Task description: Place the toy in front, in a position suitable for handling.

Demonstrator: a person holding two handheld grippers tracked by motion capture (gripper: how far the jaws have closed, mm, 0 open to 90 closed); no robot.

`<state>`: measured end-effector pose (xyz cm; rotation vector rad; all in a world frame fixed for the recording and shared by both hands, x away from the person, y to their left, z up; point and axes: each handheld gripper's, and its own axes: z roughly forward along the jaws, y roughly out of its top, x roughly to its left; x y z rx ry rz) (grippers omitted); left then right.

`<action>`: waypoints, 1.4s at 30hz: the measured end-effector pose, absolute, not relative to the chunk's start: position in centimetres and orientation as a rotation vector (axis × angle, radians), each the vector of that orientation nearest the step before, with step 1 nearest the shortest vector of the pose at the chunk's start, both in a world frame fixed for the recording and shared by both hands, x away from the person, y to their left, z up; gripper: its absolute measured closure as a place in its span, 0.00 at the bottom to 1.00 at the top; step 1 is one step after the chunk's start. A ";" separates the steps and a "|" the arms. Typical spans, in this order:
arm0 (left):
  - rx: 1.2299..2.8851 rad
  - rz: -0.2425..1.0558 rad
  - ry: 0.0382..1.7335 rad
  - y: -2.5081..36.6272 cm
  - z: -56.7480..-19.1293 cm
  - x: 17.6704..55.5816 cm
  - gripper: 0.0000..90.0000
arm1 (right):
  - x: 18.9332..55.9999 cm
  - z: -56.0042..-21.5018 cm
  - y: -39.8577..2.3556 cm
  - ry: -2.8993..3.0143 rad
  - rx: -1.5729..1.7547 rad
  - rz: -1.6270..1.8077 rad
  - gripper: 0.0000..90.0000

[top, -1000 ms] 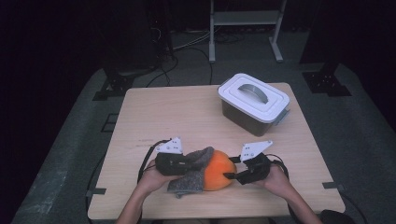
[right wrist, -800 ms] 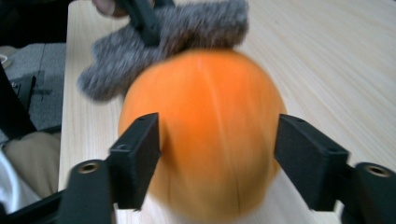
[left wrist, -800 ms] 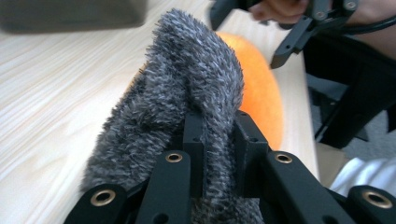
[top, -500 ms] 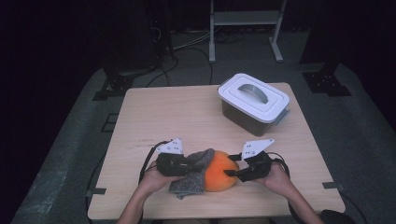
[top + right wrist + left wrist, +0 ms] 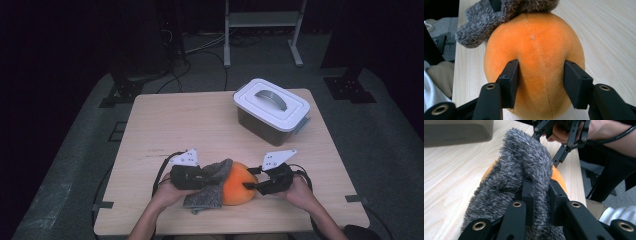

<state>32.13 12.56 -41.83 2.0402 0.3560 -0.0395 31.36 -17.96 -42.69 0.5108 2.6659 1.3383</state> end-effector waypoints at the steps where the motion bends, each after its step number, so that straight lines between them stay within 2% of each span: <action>1: 2.054 -0.020 0.373 12.9 -41.9 32.3 0.87 | 31.5 -42.6 -18.2 2.672 0.506 1.326 0.54; 4: 2.083 0.029 0.445 14.3 -42.3 32.9 0.87 | 31.8 -42.8 -18.6 2.684 0.525 1.334 0.55; 9: 2.028 0.012 0.497 15.9 -42.5 33.4 0.87 | 32.1 -43.1 -19.4 2.693 0.556 1.361 0.55; 12: 2.005 -0.004 0.472 15.6 -42.2 33.2 0.86 | 32.1 -43.1 -19.3 2.691 0.558 1.367 0.55; 16: 2.018 -0.050 0.376 13.2 -42.2 32.3 0.86 | 32.1 -43.2 -19.2 2.703 0.536 1.367 0.55; 21: 2.038 -0.054 0.382 13.1 -42.4 32.4 0.86 | 32.0 -43.0 -19.6 2.731 0.518 1.344 0.56; 23: 2.041 -0.052 0.377 13.1 -42.5 32.3 0.86 | 32.1 -42.6 -19.5 2.735 0.507 1.345 0.49; 25: 2.041 -0.054 0.373 13.0 -42.5 32.3 0.86 | 32.1 -42.0 -19.2 2.701 0.515 1.359 0.38; 26: 2.041 -0.054 0.373 13.0 -42.5 32.3 0.86 | 32.1 -42.0 -19.2 2.701 0.515 1.359 0.38; 27: 2.034 -0.055 0.364 12.8 -42.5 32.3 0.86 | 32.2 -41.7 -18.7 2.670 0.523 1.401 0.30; 29: 2.047 -0.043 0.362 12.7 -42.4 32.3 0.86 | 32.3 -42.0 -18.0 2.668 0.514 1.395 0.30; 30: 2.047 -0.043 0.362 12.7 -42.4 32.3 0.86 | 32.3 -42.0 -18.0 2.668 0.514 1.395 0.30; 31: 2.054 -0.040 0.374 13.0 -42.5 32.4 0.86 | 32.1 -42.4 -17.6 2.663 0.501 1.377 0.39; 32: 2.047 -0.041 0.382 13.1 -42.5 32.4 0.86 | 32.1 -42.5 -17.7 2.669 0.496 1.378 0.45; 34: 2.045 -0.035 0.387 13.3 -42.4 32.4 0.86 | 32.1 -42.4 -18.0 2.689 0.497 1.365 0.52; 37: 2.069 -0.009 0.415 13.7 -42.4 32.5 0.86 | 31.8 -42.5 -18.9 2.706 0.481 1.333 0.54; 42: 2.033 -0.035 0.420 14.1 -42.4 32.6 0.86 | 31.1 -42.8 -20.0 2.706 0.482 1.343 0.54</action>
